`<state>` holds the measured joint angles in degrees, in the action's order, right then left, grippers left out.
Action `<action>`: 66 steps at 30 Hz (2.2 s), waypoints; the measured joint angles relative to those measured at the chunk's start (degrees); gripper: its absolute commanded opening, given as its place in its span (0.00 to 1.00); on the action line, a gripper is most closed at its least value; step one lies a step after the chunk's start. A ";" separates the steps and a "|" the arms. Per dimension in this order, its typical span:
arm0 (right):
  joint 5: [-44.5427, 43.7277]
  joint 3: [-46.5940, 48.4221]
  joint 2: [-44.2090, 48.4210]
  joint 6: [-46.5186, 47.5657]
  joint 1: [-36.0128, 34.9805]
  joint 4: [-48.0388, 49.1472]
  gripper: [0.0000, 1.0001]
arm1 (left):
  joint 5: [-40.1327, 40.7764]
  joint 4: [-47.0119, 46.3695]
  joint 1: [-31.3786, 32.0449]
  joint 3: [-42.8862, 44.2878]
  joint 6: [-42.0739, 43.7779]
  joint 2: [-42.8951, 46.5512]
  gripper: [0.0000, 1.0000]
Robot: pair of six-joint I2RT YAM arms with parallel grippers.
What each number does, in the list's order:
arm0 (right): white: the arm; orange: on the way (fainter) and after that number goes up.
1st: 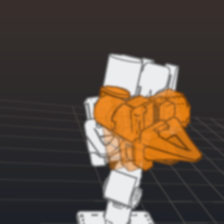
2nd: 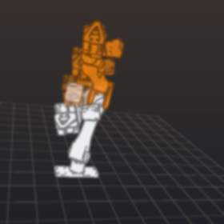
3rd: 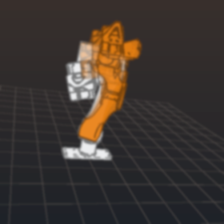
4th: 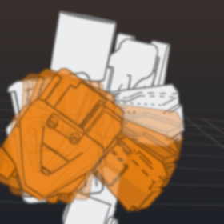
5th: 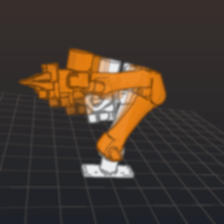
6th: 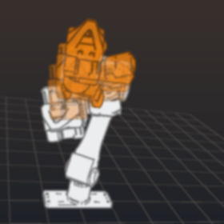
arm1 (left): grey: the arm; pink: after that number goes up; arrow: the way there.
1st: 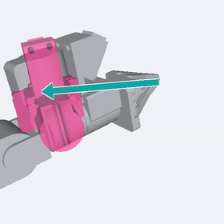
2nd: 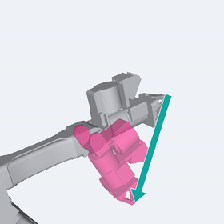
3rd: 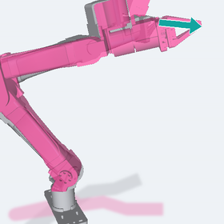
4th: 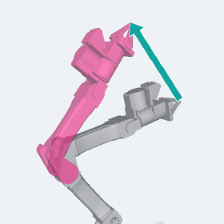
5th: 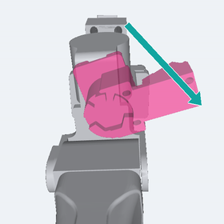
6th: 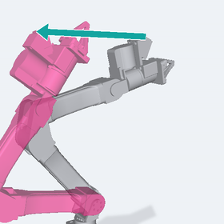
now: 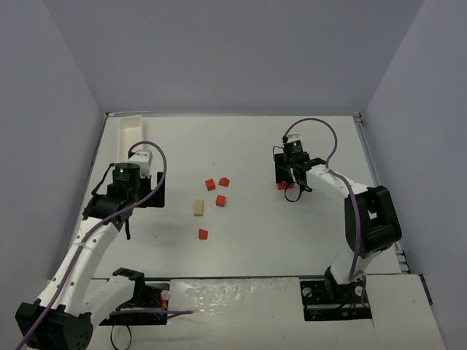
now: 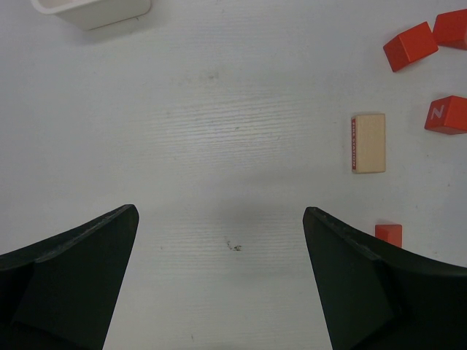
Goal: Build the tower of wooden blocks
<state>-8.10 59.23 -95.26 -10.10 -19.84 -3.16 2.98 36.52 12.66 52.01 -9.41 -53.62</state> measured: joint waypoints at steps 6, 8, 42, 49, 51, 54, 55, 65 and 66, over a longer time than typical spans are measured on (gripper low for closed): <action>0.80 -0.63 -0.36 1.09 0.00 0.94 0.17 | -0.01 -0.01 -0.01 0.00 0.02 -0.22 0.95; 1.05 -0.64 -0.37 1.42 0.00 1.50 0.18 | 0.00 -0.01 -0.01 0.00 0.01 -0.28 0.95; 2.51 -0.66 -2.17 2.86 0.04 2.95 0.34 | -0.02 -0.01 -0.01 0.00 0.02 -0.66 0.95; 2.55 -0.66 -2.17 2.86 0.04 2.95 0.36 | 0.00 -0.01 0.01 0.00 0.02 -0.66 0.95; 2.56 -0.66 -2.17 2.86 0.04 2.95 0.37 | 0.00 -0.01 -0.01 0.00 0.02 -0.66 0.95; 2.57 -0.66 -2.17 2.84 0.19 2.95 0.38 | 0.00 -0.01 -0.01 0.00 0.02 -0.66 0.95; 2.58 -0.66 -2.17 2.84 0.28 2.95 0.38 | 0.00 -0.01 -0.01 0.00 0.02 -0.66 0.95; 2.74 -0.69 -2.17 2.84 0.70 2.95 0.39 | 0.00 -0.01 0.01 0.00 0.02 -0.66 0.95; 2.92 -0.69 -2.17 2.84 0.70 2.95 0.39 | 0.00 -0.01 0.01 0.00 0.02 -0.66 0.95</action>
<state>-5.18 58.54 -97.43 -7.27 -19.14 -0.21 2.98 36.51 12.67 52.01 -9.39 -54.28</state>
